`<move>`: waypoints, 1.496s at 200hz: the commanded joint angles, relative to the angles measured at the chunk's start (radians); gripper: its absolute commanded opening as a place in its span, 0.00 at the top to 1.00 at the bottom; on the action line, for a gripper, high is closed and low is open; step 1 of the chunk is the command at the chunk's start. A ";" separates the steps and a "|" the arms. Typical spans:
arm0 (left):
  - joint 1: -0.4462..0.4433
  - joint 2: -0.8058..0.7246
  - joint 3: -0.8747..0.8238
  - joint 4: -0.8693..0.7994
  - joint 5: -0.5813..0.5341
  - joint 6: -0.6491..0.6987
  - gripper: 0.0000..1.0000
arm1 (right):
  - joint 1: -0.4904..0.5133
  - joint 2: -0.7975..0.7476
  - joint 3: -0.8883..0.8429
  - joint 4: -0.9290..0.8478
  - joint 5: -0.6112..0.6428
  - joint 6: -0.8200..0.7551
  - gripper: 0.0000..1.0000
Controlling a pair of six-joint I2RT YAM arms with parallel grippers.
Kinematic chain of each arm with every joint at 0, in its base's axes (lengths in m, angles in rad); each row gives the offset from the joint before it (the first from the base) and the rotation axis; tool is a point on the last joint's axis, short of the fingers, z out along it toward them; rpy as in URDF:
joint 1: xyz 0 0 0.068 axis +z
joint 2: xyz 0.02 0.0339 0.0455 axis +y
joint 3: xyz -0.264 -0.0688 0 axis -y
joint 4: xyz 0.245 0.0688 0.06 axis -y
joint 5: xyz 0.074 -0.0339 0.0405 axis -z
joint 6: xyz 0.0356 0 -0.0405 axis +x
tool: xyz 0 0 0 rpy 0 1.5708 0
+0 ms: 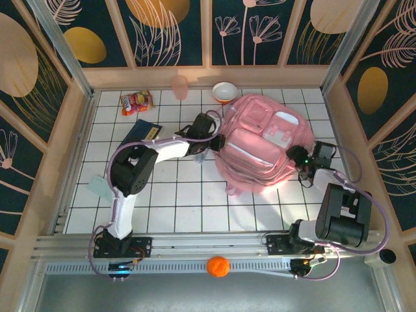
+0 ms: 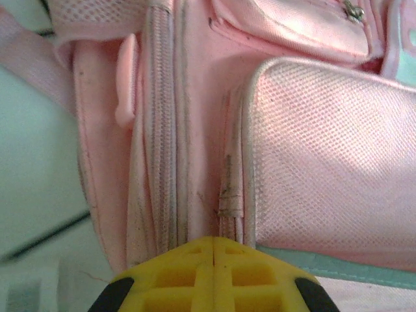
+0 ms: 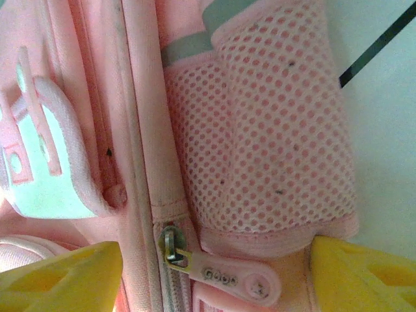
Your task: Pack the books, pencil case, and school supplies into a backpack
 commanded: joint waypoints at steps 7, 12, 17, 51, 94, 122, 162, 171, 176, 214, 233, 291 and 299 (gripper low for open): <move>-0.012 -0.122 -0.184 0.011 0.019 -0.022 0.95 | 0.138 -0.036 -0.036 0.002 -0.011 0.017 0.24; -0.012 -0.142 -0.211 0.018 0.018 -0.028 0.95 | 0.162 -0.040 -0.040 0.004 -0.001 0.027 0.24; -0.012 -0.162 -0.231 0.020 0.018 -0.031 0.95 | 0.186 -0.045 -0.047 0.010 0.006 0.039 0.24; -0.012 -0.265 -0.303 -0.049 -0.020 -0.024 0.93 | 0.332 -0.056 -0.073 0.059 0.050 0.107 0.24; -0.012 -0.404 -0.470 -0.101 -0.058 -0.007 0.93 | 0.454 0.000 -0.042 0.110 0.067 0.126 0.23; -0.013 -0.492 -0.553 -0.114 -0.078 -0.012 0.92 | 0.504 0.058 0.003 0.138 0.064 0.124 0.23; -0.013 -0.632 -0.560 -0.186 -0.159 0.002 0.72 | 0.563 0.056 0.070 0.074 0.154 0.127 0.12; -0.013 -0.669 -0.539 -0.199 -0.179 0.021 0.62 | 0.563 0.025 0.080 0.039 0.188 0.119 0.04; -0.014 -0.687 -0.526 -0.205 -0.191 0.032 0.57 | 0.560 0.006 0.087 0.016 0.206 0.111 0.01; -0.015 -0.757 -0.437 -0.235 -0.212 0.266 0.37 | 0.489 -0.188 0.112 -0.168 0.253 0.046 0.01; -0.045 -0.735 -0.391 -0.239 -0.197 0.440 0.36 | 0.402 -0.301 0.082 -0.206 0.185 0.037 0.01; -0.228 -0.463 -0.226 -0.267 -0.110 0.815 0.37 | 0.237 -0.588 -0.042 -0.273 0.033 0.029 0.01; -0.244 -0.427 -0.209 -0.266 -0.085 0.846 0.36 | 0.234 -0.610 -0.054 -0.275 0.028 0.034 0.01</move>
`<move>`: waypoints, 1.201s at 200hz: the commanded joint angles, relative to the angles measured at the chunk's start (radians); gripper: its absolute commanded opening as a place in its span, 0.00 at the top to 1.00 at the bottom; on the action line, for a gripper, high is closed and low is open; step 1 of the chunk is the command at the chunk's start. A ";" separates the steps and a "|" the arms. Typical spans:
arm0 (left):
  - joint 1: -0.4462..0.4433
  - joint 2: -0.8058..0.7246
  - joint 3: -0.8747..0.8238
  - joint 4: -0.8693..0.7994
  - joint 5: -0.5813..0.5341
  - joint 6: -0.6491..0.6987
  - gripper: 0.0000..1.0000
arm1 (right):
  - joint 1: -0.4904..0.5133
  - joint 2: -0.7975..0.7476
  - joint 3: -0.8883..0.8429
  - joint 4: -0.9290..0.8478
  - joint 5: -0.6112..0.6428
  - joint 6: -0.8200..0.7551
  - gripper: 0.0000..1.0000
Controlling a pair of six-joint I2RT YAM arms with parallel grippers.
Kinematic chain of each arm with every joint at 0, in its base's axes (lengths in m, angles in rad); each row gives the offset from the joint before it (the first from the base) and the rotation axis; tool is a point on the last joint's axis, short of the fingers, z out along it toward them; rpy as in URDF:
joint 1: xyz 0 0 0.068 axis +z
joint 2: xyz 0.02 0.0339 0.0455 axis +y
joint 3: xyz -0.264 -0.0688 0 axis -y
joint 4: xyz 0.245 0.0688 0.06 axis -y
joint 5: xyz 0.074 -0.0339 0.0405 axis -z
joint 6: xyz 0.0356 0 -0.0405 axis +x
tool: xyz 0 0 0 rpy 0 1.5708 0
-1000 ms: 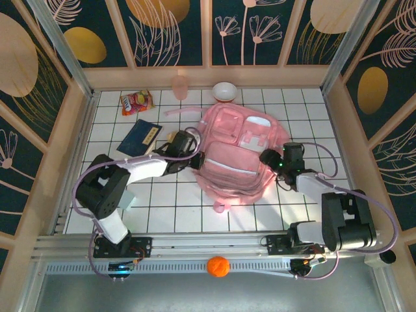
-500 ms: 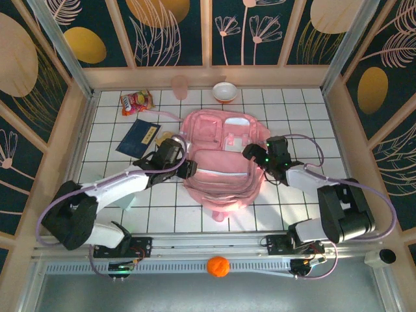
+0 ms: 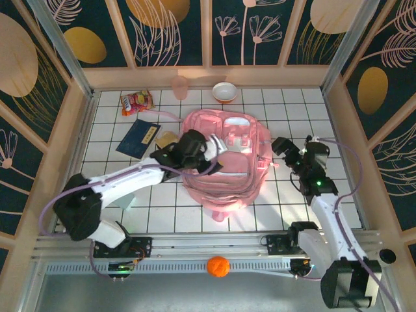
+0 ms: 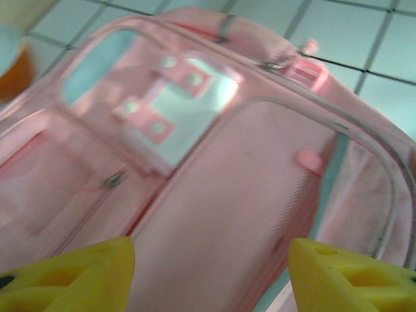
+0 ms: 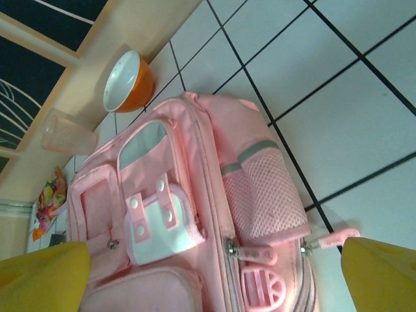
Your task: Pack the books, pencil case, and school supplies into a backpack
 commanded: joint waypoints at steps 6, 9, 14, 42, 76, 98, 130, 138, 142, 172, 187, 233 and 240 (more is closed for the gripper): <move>-0.056 0.115 0.066 -0.035 0.088 0.215 0.34 | -0.014 -0.076 -0.062 -0.057 -0.070 -0.012 0.01; -0.061 0.125 0.071 -0.029 0.093 0.221 0.32 | -0.015 -0.081 -0.066 -0.058 -0.073 -0.011 0.01; -0.068 0.139 0.075 -0.017 0.100 0.230 0.31 | -0.014 -0.088 -0.073 -0.056 -0.077 -0.009 0.01; -0.084 0.205 0.090 0.012 0.177 0.282 0.31 | -0.014 -0.100 -0.090 -0.056 -0.091 -0.007 0.01; -0.105 0.240 0.084 0.003 0.227 0.329 0.30 | -0.014 -0.100 -0.090 -0.048 -0.093 -0.009 0.01; -0.122 0.262 0.063 0.051 0.137 0.320 0.27 | -0.015 -0.100 -0.092 -0.040 -0.097 -0.004 0.01; -0.122 0.275 0.062 0.056 0.155 0.325 0.19 | -0.015 -0.103 -0.100 -0.029 -0.107 0.004 0.01; -0.121 0.276 0.048 0.081 0.138 0.314 0.17 | -0.013 -0.105 -0.101 -0.030 -0.109 0.003 0.01; -0.122 0.277 0.042 0.094 0.124 0.308 0.17 | -0.014 -0.105 -0.102 -0.030 -0.109 0.002 0.01; -0.121 0.315 0.045 0.102 -0.001 0.279 0.19 | -0.014 -0.106 -0.106 -0.031 -0.110 -0.005 0.01; -0.122 0.303 0.043 0.108 0.001 0.269 0.32 | -0.014 -0.105 -0.107 -0.029 -0.114 -0.014 0.01; -0.121 0.183 0.023 0.121 0.035 0.278 0.98 | -0.014 -0.097 -0.079 -0.013 -0.131 -0.086 0.02; -0.117 0.141 0.023 0.115 0.064 0.286 1.00 | -0.015 -0.096 -0.071 -0.003 -0.132 -0.117 0.02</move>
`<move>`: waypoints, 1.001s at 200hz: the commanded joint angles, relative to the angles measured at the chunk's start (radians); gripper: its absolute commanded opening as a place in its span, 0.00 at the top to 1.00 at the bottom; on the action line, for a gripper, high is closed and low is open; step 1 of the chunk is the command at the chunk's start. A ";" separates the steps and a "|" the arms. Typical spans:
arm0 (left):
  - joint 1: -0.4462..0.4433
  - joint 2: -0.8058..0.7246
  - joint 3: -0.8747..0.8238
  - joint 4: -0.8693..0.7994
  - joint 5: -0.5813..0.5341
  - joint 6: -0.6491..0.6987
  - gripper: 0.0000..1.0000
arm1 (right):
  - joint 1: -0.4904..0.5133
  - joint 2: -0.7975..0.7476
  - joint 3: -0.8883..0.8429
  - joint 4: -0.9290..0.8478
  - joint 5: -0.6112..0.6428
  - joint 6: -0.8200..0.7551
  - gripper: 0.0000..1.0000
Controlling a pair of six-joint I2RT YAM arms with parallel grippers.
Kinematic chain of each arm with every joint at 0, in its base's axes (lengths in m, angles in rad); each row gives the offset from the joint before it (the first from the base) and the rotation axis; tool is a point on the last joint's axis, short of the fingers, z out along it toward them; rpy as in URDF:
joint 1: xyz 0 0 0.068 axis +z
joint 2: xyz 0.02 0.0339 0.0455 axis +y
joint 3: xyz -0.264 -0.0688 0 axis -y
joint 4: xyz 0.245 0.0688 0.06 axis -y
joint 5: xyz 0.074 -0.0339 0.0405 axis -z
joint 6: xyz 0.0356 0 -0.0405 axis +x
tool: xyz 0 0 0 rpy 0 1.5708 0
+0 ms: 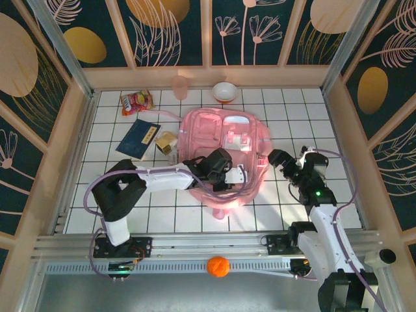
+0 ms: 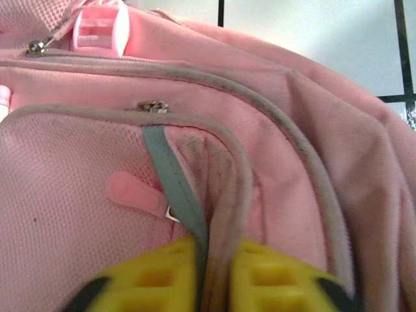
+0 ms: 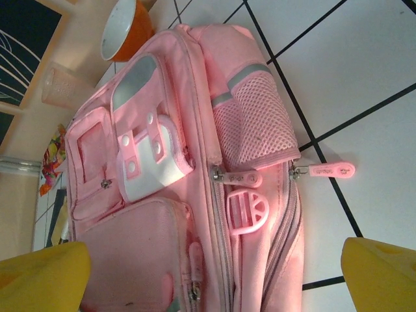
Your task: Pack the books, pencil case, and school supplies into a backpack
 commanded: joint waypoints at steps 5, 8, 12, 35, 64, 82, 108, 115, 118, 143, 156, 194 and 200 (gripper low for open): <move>0.014 -0.151 -0.006 0.011 0.041 0.017 1.00 | -0.005 -0.001 0.033 0.046 -0.023 -0.113 0.02; 0.017 -0.165 -0.005 0.010 0.053 0.016 1.00 | -0.005 0.001 0.037 0.049 -0.027 -0.131 0.02; 0.022 -0.181 -0.003 0.006 0.071 0.016 1.00 | -0.005 0.004 0.043 0.053 -0.031 -0.161 0.03; 0.067 -0.259 0.006 -0.005 0.172 -0.003 1.00 | -0.005 0.020 0.086 0.059 -0.039 -0.351 0.07; 0.149 -0.336 -0.008 0.019 0.287 -0.013 1.00 | -0.042 0.038 0.082 0.182 -0.125 -0.518 0.16; 0.186 -0.364 -0.013 0.027 0.330 -0.003 1.00 | -0.055 0.063 0.060 0.261 -0.256 -0.641 0.26; 0.244 -0.393 -0.015 0.037 0.392 -0.010 1.00 | -0.060 0.135 0.147 0.122 -0.249 -0.917 0.26; 0.259 -0.400 -0.018 0.047 0.408 -0.016 1.00 | -0.066 0.158 0.177 0.064 -0.253 -1.008 0.27; 0.266 -0.401 -0.019 0.053 0.412 -0.019 1.00 | -0.069 0.169 0.189 0.036 -0.259 -1.047 0.27; 0.304 -0.404 -0.011 0.079 0.453 -0.029 1.00 | -0.115 0.264 0.249 -0.172 -0.324 -1.335 0.28; 0.311 -0.399 -0.001 0.085 0.466 -0.029 1.00 | -0.135 0.310 0.254 -0.231 -0.331 -1.430 0.29; 0.329 -0.382 0.022 0.095 0.498 -0.029 1.00 | -0.166 0.389 0.230 -0.152 -0.417 -1.452 0.31; 0.330 -0.382 0.025 0.095 0.502 -0.028 1.00 | -0.165 0.405 0.227 -0.140 -0.423 -1.453 0.31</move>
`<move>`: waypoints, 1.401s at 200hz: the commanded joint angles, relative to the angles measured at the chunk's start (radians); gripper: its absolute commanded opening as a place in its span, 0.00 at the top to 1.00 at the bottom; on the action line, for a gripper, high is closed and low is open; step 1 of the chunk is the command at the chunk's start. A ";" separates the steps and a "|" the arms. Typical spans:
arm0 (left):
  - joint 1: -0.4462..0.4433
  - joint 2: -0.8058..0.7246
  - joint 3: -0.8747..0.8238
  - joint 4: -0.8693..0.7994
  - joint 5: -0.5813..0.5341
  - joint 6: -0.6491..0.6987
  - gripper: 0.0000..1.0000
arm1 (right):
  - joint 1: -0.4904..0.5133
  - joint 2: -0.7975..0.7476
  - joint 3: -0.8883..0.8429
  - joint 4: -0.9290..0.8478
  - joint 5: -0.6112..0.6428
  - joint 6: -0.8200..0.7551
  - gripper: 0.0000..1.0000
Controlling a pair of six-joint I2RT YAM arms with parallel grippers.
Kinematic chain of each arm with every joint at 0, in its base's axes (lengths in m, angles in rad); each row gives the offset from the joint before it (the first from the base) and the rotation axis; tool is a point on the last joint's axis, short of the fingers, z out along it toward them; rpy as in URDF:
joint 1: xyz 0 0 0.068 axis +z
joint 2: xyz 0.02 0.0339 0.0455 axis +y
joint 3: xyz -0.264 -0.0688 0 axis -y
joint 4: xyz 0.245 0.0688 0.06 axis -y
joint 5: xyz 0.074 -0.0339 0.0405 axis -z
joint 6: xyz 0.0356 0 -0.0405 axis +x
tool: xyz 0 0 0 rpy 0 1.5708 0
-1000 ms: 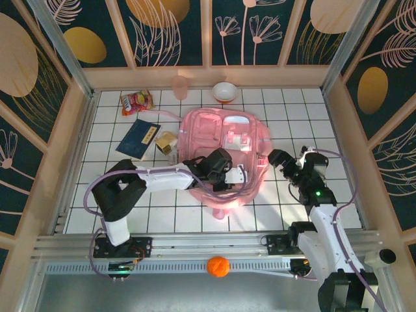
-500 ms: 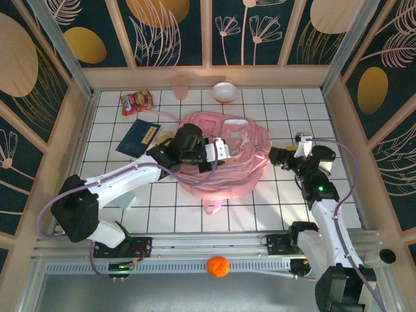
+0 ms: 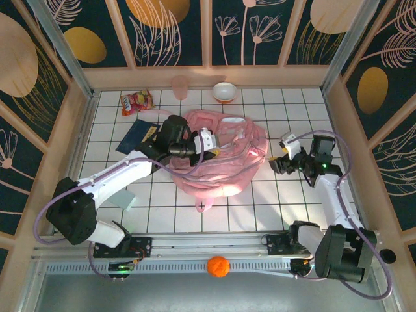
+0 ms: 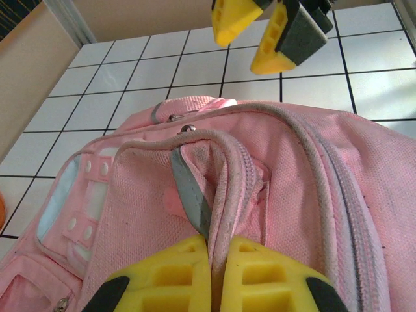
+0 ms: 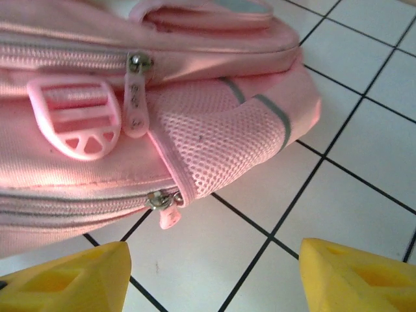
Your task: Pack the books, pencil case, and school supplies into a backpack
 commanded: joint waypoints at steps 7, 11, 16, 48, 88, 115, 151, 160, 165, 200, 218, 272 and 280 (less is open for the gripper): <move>0.018 -0.025 0.057 0.131 0.078 -0.002 1.00 | -0.015 0.063 -0.014 0.013 -0.099 -0.099 0.31; 0.017 -0.026 0.058 0.133 0.081 -0.004 1.00 | -0.015 0.073 -0.013 0.021 -0.107 -0.099 0.31; 0.020 -0.027 0.059 0.136 0.082 -0.005 1.00 | -0.015 0.087 -0.011 0.029 -0.118 -0.097 0.32; 0.019 -0.030 0.065 0.141 0.083 -0.007 1.00 | -0.006 0.158 -0.003 0.034 -0.161 -0.140 0.35; 0.020 -0.024 0.086 0.139 0.081 0.004 1.00 | 0.053 0.233 0.013 0.016 -0.146 -0.188 0.35; 0.020 -0.023 0.093 0.139 0.088 0.005 1.00 | 0.075 0.278 0.020 0.049 -0.161 -0.190 0.35; 0.019 -0.024 0.086 0.143 0.103 0.004 1.00 | 0.075 0.285 0.031 0.081 -0.180 -0.195 0.36; 0.020 -0.024 0.085 0.143 0.103 0.004 1.00 | 0.075 0.283 0.030 0.089 -0.195 -0.195 0.38; 0.019 -0.024 0.085 0.143 0.103 0.005 1.00 | 0.075 0.281 0.029 0.101 -0.206 -0.190 0.39; 0.019 -0.021 0.083 0.143 0.103 0.006 1.00 | 0.072 0.272 0.026 0.123 -0.233 -0.182 0.47; 0.019 -0.018 0.085 0.143 0.096 0.008 1.00 | 0.067 0.260 0.026 0.107 -0.230 -0.190 0.54; 0.020 -0.012 0.075 0.157 0.050 -0.001 1.00 | 0.050 0.218 0.034 0.075 -0.224 -0.186 0.82; 0.020 -0.013 0.073 0.162 0.040 -0.003 1.00 | 0.051 0.214 0.035 0.071 -0.221 -0.184 0.87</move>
